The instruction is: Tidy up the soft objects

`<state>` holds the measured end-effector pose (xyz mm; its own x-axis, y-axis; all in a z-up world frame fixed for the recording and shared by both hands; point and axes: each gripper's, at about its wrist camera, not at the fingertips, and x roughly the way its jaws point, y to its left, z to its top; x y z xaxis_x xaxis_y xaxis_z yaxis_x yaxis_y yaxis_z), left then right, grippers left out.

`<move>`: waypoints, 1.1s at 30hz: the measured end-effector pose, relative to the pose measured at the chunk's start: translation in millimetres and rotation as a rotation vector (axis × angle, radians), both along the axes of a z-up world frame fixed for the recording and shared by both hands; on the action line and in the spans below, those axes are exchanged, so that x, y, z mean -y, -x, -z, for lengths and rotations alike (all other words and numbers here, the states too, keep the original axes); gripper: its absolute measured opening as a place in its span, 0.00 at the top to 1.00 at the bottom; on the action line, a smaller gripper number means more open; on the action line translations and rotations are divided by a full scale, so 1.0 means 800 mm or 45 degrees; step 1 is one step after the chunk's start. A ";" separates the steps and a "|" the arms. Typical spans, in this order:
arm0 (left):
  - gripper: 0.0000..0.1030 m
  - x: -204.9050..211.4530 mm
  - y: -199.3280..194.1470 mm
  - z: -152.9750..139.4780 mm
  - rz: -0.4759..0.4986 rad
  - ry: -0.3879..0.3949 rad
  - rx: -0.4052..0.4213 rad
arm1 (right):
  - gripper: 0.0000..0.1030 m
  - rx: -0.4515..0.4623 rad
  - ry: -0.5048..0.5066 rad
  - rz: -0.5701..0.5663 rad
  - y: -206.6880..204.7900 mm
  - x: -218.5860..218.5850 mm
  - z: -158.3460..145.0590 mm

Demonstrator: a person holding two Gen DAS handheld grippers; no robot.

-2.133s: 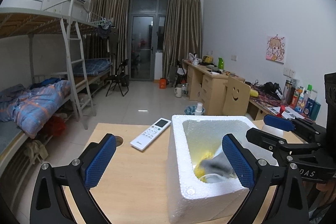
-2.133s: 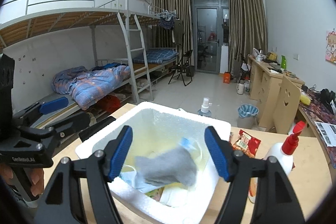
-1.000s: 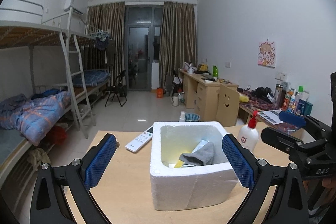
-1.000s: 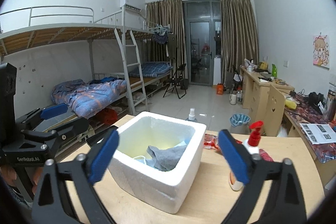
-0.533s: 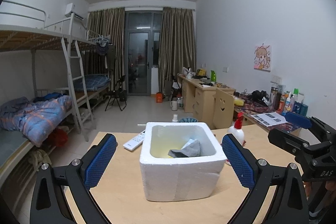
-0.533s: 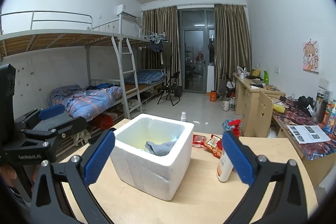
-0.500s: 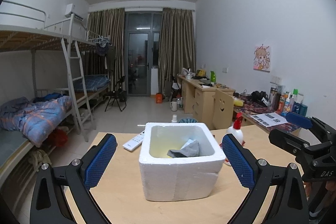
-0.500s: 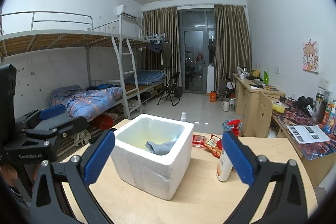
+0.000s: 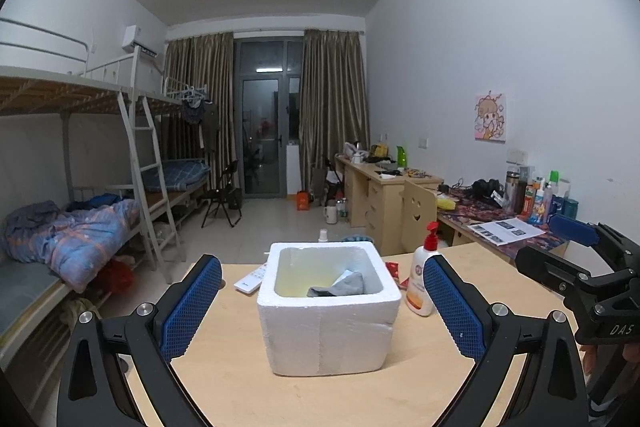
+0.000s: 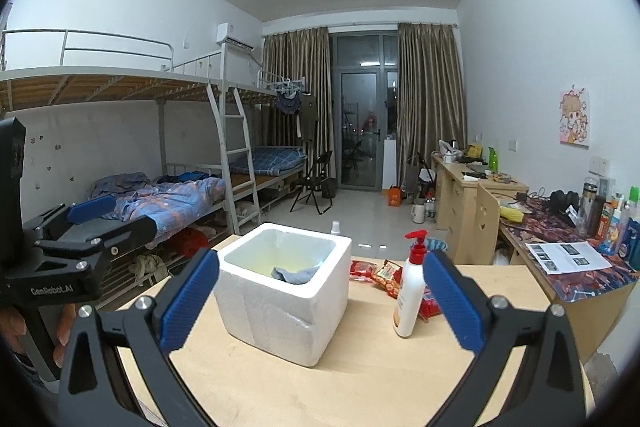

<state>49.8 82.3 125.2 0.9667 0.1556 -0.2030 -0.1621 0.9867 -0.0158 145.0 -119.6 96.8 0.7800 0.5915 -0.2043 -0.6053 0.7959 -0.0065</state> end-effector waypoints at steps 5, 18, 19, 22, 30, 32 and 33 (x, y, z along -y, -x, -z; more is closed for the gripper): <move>0.00 0.011 0.012 -0.001 -0.004 -0.013 0.001 | 0.00 0.018 -0.004 0.000 0.015 0.009 0.000; 0.00 0.025 0.046 -0.004 0.004 -0.023 0.038 | 0.00 0.065 -0.005 0.007 0.052 0.021 0.001; 0.00 0.025 0.048 -0.003 0.004 -0.023 0.042 | 0.00 0.069 -0.007 0.005 0.054 0.022 0.001; 0.00 0.029 0.060 -0.003 -0.004 -0.032 0.058 | 0.00 0.084 -0.007 -0.001 0.064 0.021 0.003; 0.00 0.028 0.088 -0.003 -0.005 -0.028 0.098 | 0.00 0.108 -0.003 0.003 0.086 0.023 0.004; 0.00 0.027 0.095 0.002 -0.017 -0.024 0.112 | 0.00 0.118 -0.007 -0.001 0.092 0.022 0.007; 0.00 0.026 0.098 0.004 -0.024 -0.023 0.118 | 0.00 0.122 -0.007 -0.002 0.094 0.022 0.009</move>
<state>-29.0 61.7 122.0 0.9781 0.1770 -0.1099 -0.1796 0.9836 -0.0141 69.6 -137.3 89.9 0.7949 0.5936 -0.1255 -0.6033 0.7952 -0.0597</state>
